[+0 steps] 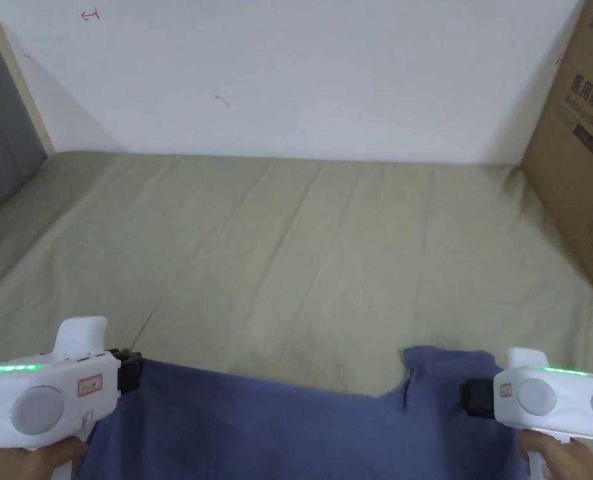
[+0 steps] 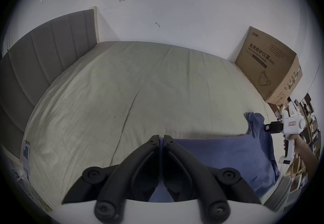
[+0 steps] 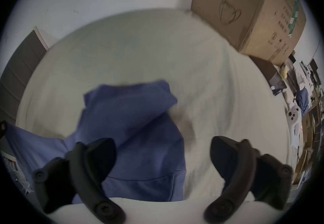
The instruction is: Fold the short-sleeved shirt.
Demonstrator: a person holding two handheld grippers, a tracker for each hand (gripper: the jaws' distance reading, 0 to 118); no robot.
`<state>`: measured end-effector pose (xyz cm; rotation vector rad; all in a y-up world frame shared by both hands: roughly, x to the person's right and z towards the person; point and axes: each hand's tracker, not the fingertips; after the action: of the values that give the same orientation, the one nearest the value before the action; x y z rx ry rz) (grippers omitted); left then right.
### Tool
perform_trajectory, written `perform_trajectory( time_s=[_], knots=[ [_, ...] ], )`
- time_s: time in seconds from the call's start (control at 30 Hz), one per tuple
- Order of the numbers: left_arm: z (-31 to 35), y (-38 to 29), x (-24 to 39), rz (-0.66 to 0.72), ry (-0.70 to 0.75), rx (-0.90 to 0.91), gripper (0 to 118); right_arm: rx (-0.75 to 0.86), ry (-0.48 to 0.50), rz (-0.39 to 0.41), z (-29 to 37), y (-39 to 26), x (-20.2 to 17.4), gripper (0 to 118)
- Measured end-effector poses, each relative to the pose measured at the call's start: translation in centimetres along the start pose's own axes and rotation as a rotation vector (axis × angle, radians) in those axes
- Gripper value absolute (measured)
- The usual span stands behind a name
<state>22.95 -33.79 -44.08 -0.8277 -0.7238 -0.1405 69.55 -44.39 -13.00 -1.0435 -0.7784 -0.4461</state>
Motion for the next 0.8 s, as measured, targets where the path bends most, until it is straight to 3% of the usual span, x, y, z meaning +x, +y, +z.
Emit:
perform_trajectory(
  time_s=[0.03,0.1,0.17,0.2,0.23,0.4,0.53,0.67,0.8],
  knots=[
    [0.0,-0.1,0.0,-0.001,0.002,-0.003,3,0.006,0.007,0.002,-0.3,-0.3,-0.4,94],
    [-0.1,-0.4,-0.2,-0.001,0.005,-0.011,3,-0.014,-0.005,0.016,-0.4,-1.1,-0.8,49],
    [-0.4,-0.7,-0.3,0.002,0.01,-0.02,3,0.049,0.012,0.029,0.4,-2.0,-1.2,31],
    [-0.4,-0.9,-0.4,0.006,0.01,-0.024,3,0.043,0.015,0.04,0.6,-2.0,-1.3,12],
    [-0.5,-1.1,-0.5,0.009,0.013,-0.028,3,0.033,0.019,0.05,0.7,-2.1,-1.5,1],
    [0.1,-1.6,-0.8,0.042,0.021,-0.023,3,0.163,0.003,0.073,5.5,-2.7,-1.9,1],
    [1.9,-0.9,-1.1,0.088,0.023,0.009,3,0.303,0.057,0.079,11.1,-1.9,-0.7,1],
    [4.9,2.1,-1.5,0.127,0.009,0.095,3,0.472,0.096,0.092,18.0,-0.3,0.4,1],
    [8.8,7.0,-1.1,0.082,0.035,0.221,3,0.632,0.129,0.102,25.8,1.7,-0.6,1]
  ],
)
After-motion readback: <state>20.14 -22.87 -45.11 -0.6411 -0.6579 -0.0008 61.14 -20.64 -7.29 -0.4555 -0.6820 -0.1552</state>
